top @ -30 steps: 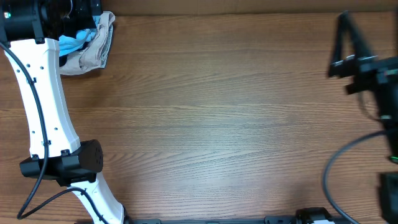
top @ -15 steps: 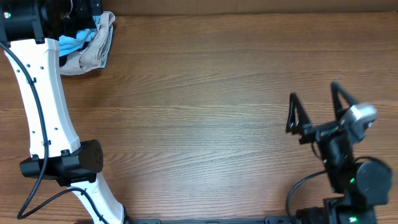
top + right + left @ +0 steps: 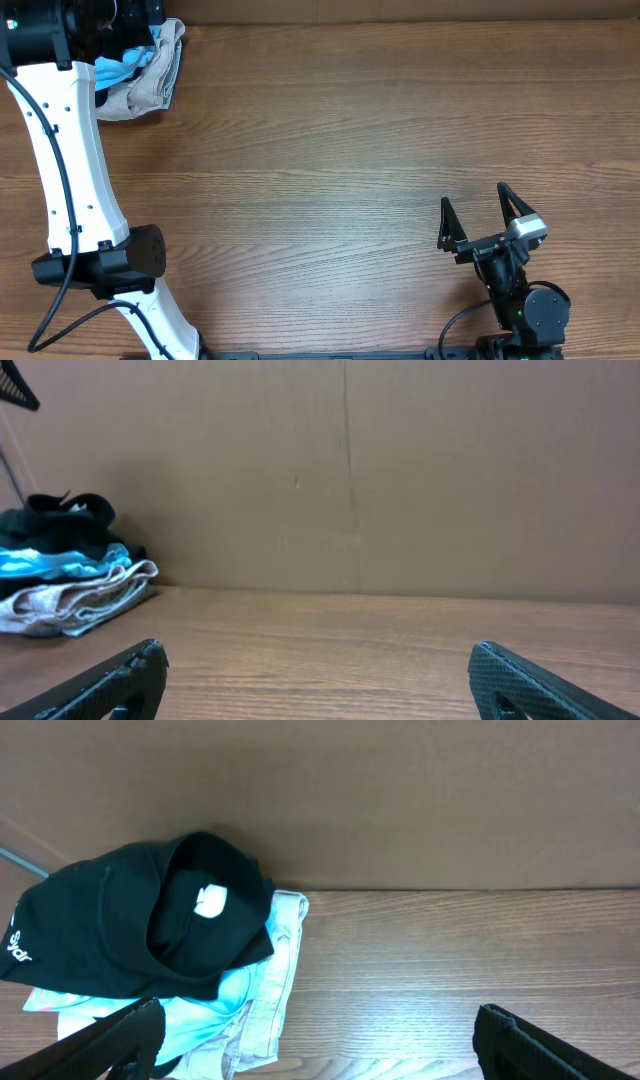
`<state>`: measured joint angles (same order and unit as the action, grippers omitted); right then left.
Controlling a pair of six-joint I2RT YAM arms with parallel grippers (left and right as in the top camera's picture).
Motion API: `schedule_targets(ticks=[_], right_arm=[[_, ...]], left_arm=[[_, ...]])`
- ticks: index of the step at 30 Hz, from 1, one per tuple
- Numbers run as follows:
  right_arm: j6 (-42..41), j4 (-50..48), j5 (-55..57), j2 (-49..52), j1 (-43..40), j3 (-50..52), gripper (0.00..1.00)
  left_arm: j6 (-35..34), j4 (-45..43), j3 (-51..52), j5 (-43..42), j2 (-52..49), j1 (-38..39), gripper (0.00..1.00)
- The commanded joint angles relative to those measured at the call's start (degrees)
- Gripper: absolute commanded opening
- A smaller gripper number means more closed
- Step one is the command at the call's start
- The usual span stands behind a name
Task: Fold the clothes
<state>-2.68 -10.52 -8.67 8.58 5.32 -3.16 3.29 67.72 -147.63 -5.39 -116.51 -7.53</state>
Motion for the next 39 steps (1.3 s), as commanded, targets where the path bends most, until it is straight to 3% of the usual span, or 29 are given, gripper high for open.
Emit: schedule_targets(ticks=[1, 10, 39], right_arm=[[2.14, -0.46, 0.50, -2.56, 0.31, 2.19, 1.00], [2.10, 14.78, 1.38, -8.44, 0.31, 2.69, 1.00], [2.10, 14.75, 2.45, -8.41, 0.31, 2.69, 1.00]], left_arm=[[-0.74, -0.17, 0.20, -0.44, -0.35, -0.04, 1.00], [-0.74, -0.17, 0.20, -0.44, -0.35, -0.04, 1.00], [-0.74, -0.17, 0.20, -0.44, -0.37, -0.04, 1.00]])
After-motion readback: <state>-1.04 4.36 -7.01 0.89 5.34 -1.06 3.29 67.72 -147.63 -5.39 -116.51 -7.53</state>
